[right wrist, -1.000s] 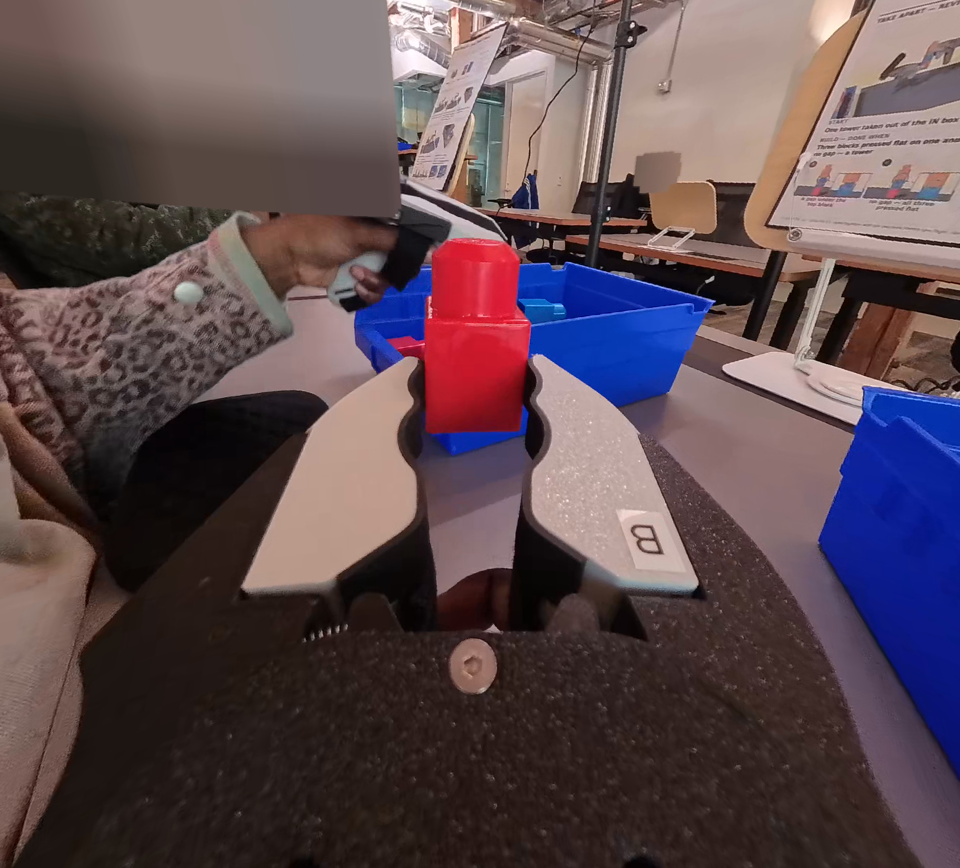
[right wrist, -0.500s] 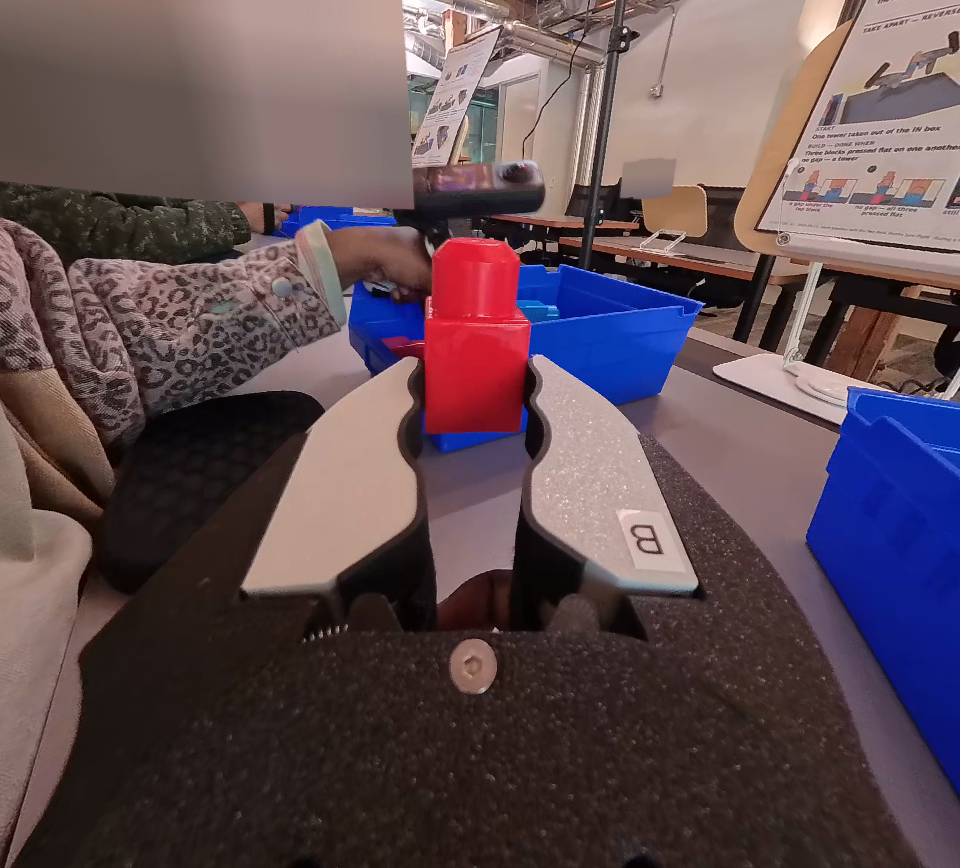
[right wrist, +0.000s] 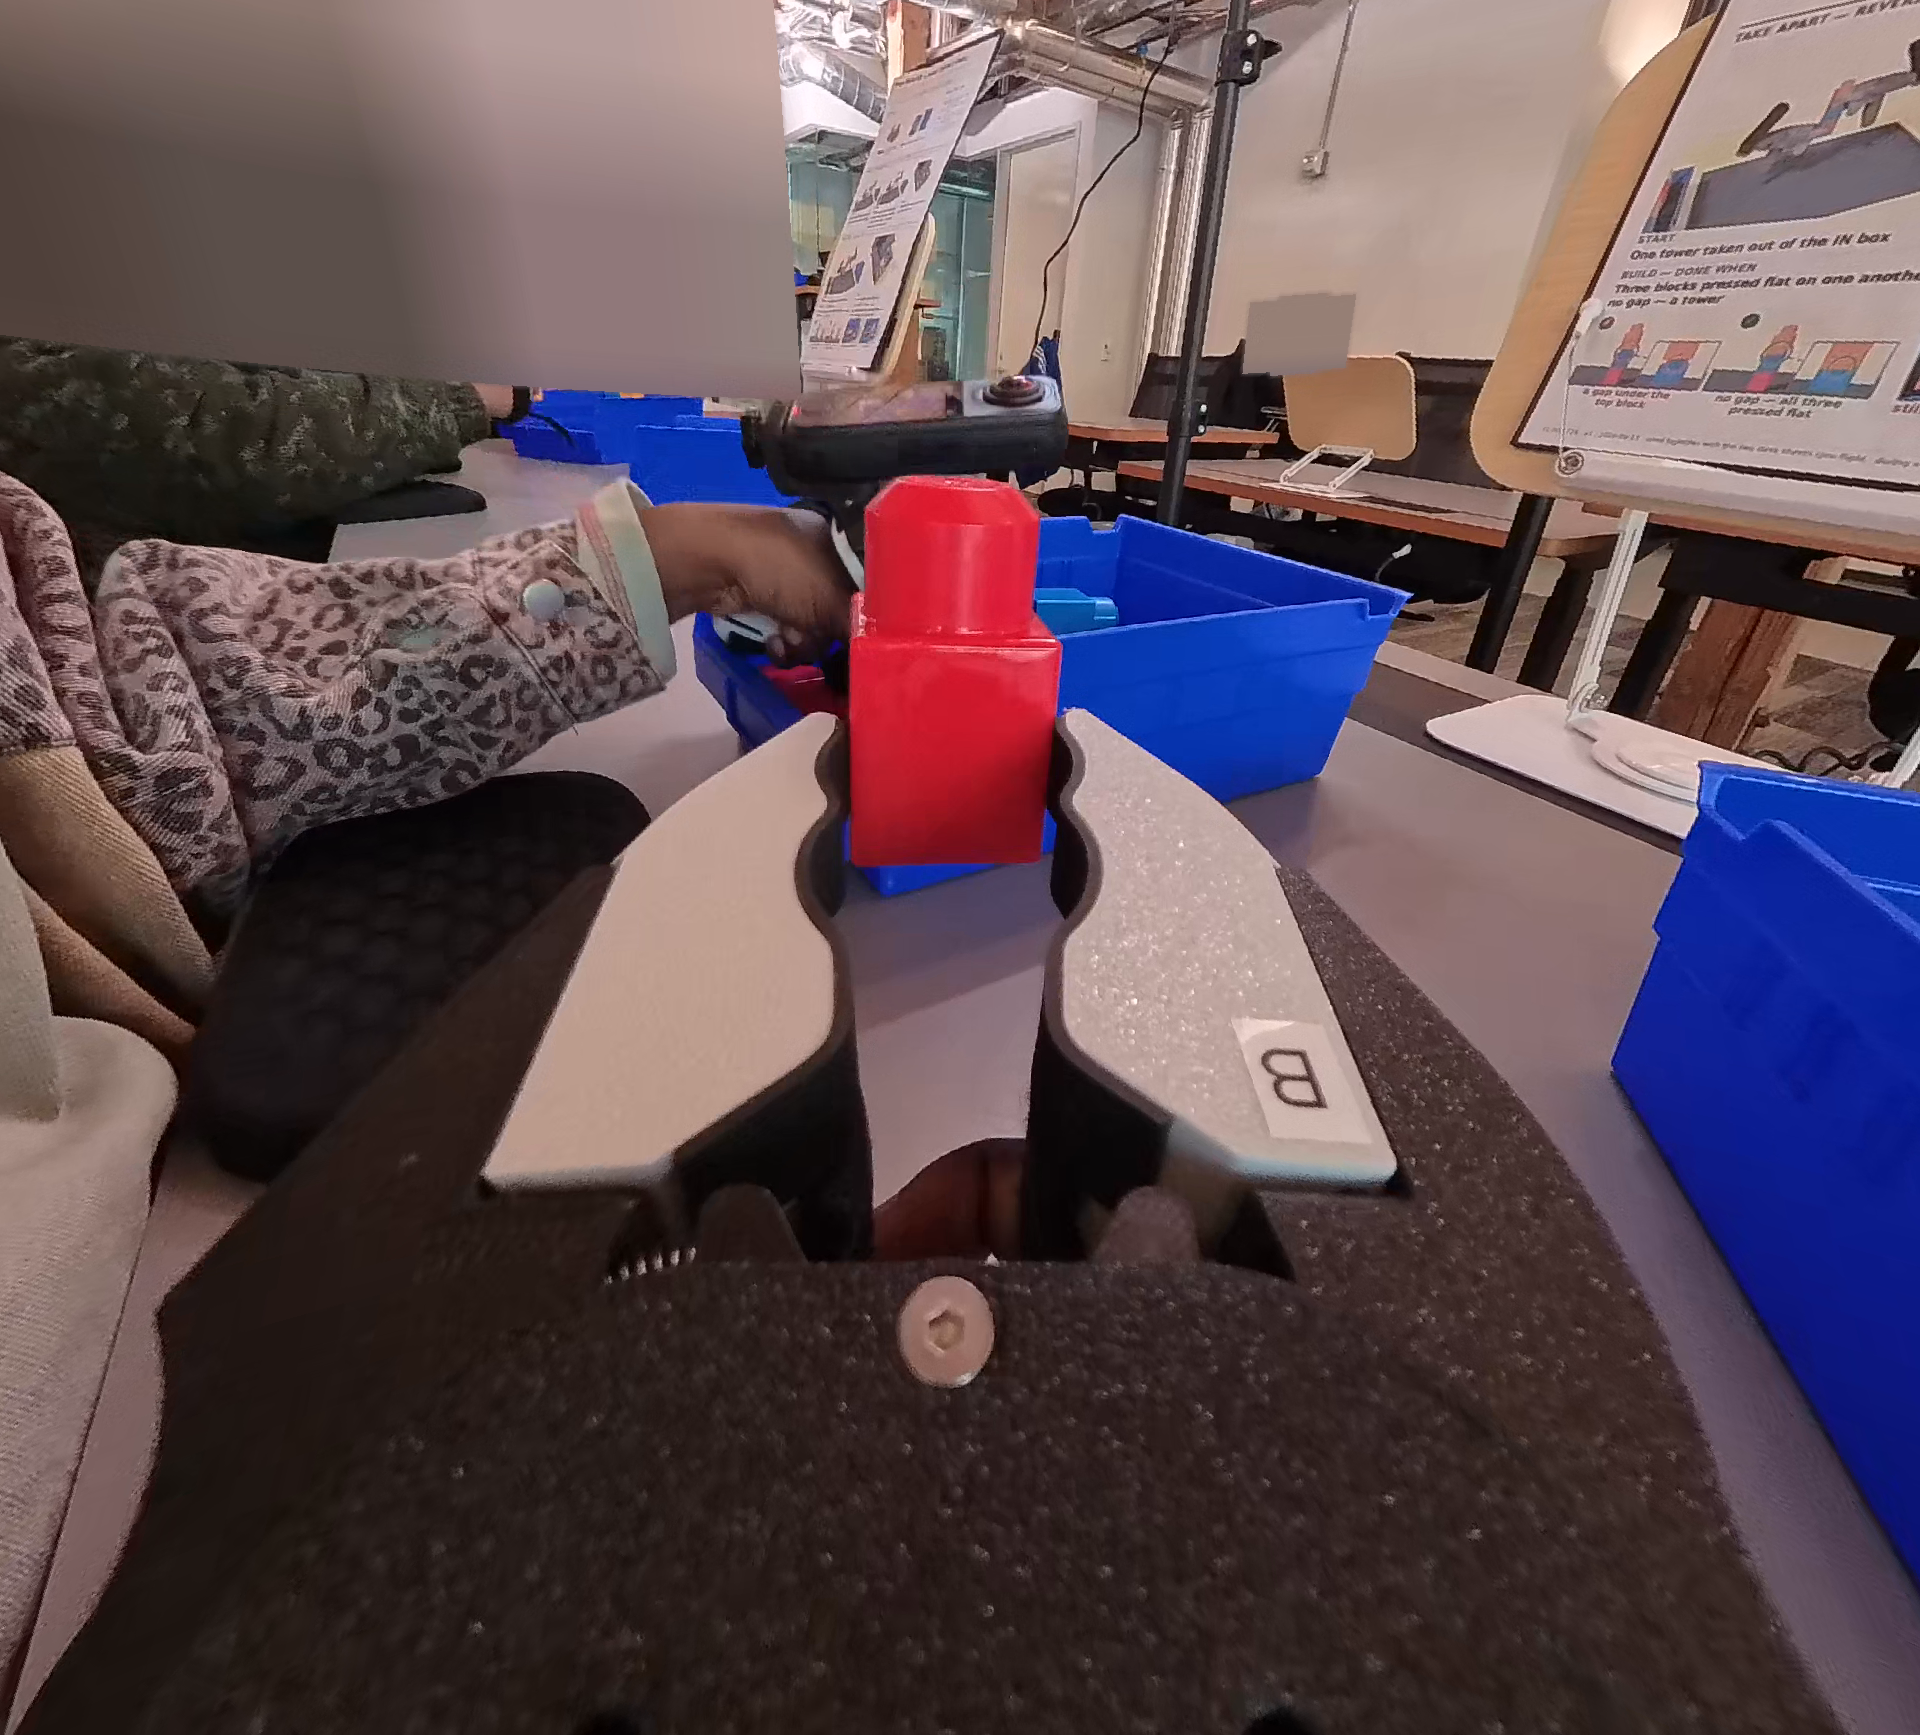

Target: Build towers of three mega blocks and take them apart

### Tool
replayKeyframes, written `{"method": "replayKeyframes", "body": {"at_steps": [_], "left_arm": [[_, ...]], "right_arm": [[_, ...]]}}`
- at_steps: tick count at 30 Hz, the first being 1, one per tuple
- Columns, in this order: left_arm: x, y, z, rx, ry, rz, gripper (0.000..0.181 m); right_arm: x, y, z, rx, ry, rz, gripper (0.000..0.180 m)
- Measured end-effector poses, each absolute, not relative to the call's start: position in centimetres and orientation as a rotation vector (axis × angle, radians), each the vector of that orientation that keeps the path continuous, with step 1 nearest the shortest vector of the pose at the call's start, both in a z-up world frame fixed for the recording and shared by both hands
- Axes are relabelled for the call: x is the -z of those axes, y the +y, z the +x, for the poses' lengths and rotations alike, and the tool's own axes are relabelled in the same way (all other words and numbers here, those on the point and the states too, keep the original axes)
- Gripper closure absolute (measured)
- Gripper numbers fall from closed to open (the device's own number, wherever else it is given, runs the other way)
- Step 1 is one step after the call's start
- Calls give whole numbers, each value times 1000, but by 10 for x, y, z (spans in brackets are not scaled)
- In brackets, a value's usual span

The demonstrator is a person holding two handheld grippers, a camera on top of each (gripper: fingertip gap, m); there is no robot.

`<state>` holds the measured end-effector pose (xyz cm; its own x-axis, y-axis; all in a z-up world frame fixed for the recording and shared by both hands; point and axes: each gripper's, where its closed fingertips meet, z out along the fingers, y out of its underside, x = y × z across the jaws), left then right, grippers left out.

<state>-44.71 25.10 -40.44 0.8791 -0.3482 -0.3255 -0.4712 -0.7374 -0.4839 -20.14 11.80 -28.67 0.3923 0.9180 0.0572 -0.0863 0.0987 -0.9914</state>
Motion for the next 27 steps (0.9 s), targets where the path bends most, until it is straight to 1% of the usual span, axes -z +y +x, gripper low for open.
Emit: {"method": "replayKeyframes", "body": {"at_steps": [1,3,6,11,13,16,19,23,27], "left_arm": [[403,253,-448,-313,600,-2459,140],[394,256,-445,-289,589,-2396,141],[361,254,-422,-50,524,-2241,143],[271,218,-348,630,416,-1776,143],[249,194,-318,889,377,-1628,143],[247,167,-280,1072,377,-1511,143],[255,153,-254,1116,395,-1422,143],[266,139,-230,1055,537,-1413,143],[279,135,-217,939,649,-1438,143]], "right_arm": [[287,118,-202,-905,-877,-1239,144],[287,118,-202,-905,-880,-1240,144],[289,118,-203,-893,-886,-1245,144],[293,122,-203,-834,-894,-1270,144],[294,124,-203,-797,-894,-1276,144],[297,134,-199,-663,-881,-1300,144],[299,147,-188,-403,-869,-1296,144],[303,154,-182,-118,-910,-1266,144],[306,153,-186,71,-999,-1206,144]]}}
